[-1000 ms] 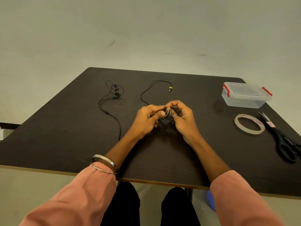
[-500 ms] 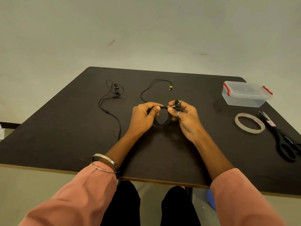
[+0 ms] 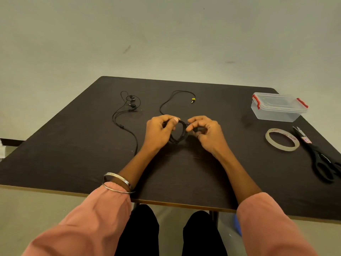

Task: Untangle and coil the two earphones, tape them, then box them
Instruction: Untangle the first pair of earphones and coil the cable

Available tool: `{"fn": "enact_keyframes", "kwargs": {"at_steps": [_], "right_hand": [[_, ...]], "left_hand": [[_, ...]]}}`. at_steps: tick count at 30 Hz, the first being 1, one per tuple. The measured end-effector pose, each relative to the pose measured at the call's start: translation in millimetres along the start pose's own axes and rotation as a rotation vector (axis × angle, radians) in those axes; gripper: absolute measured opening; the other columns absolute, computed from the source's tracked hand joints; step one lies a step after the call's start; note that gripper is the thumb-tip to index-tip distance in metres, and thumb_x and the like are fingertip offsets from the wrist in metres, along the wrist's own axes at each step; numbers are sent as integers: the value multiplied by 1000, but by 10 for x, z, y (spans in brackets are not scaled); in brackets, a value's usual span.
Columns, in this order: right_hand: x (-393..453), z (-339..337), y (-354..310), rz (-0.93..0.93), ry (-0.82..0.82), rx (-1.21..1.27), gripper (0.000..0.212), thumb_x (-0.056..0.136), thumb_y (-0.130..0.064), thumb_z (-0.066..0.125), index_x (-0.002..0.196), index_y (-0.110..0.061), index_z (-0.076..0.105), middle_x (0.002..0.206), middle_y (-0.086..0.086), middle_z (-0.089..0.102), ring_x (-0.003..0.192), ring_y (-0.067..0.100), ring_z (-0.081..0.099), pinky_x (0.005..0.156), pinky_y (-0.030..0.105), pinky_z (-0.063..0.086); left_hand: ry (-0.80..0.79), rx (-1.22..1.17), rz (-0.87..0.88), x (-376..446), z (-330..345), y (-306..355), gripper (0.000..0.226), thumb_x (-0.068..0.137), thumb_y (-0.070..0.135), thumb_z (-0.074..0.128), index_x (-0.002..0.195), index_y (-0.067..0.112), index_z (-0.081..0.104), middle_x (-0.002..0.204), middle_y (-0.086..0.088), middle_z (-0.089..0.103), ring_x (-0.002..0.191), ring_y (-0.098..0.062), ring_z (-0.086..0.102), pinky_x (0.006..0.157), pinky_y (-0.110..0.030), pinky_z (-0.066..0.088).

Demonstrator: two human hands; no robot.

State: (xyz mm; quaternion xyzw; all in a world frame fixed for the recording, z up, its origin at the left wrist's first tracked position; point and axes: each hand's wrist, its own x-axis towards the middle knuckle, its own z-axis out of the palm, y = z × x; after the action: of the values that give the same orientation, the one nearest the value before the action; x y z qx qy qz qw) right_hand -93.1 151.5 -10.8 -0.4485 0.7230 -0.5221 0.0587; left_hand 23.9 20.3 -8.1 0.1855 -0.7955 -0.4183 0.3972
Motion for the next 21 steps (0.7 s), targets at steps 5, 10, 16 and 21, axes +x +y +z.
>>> {"fn": "enact_keyframes", "kwargs": {"at_steps": [5, 10, 16, 21], "right_hand": [[-42, -37, 1, -49, -112, -243, 51, 64, 27, 40, 77, -11, 71, 130, 2, 57, 122, 17, 53, 94, 25, 46], [-26, -58, 8, 19, -40, 15, 58, 69, 26, 38, 76, -18, 74, 124, 1, 62, 116, 15, 59, 95, 31, 51], [-50, -37, -45, 29, -8, -25, 32, 82, 11, 50, 76, -12, 73, 113, 1, 66, 100, 11, 65, 89, 32, 54], [-55, 26, -68, 76, -48, 37, 27, 80, -21, 76, 102, -15, 61, 104, -3, 66, 92, 7, 65, 78, 22, 55]], "left_hand": [[-37, 84, 68, -23, 26, 11, 16, 92, 17, 61, 96, 10, 75, 69, 8, 66, 64, 0, 61, 66, -15, 50], [-16, 70, 28, -17, 14, -16, 17, 92, 18, 61, 98, 11, 75, 67, 14, 63, 65, 4, 61, 66, -12, 50], [-26, 45, 15, -20, 31, -28, 15, 91, 20, 63, 96, 13, 76, 76, -1, 72, 66, -4, 64, 69, -24, 55], [-56, -24, -8, -30, 22, -20, 16, 91, 18, 63, 98, 12, 75, 76, 1, 72, 67, -1, 64, 70, -22, 54]]}}
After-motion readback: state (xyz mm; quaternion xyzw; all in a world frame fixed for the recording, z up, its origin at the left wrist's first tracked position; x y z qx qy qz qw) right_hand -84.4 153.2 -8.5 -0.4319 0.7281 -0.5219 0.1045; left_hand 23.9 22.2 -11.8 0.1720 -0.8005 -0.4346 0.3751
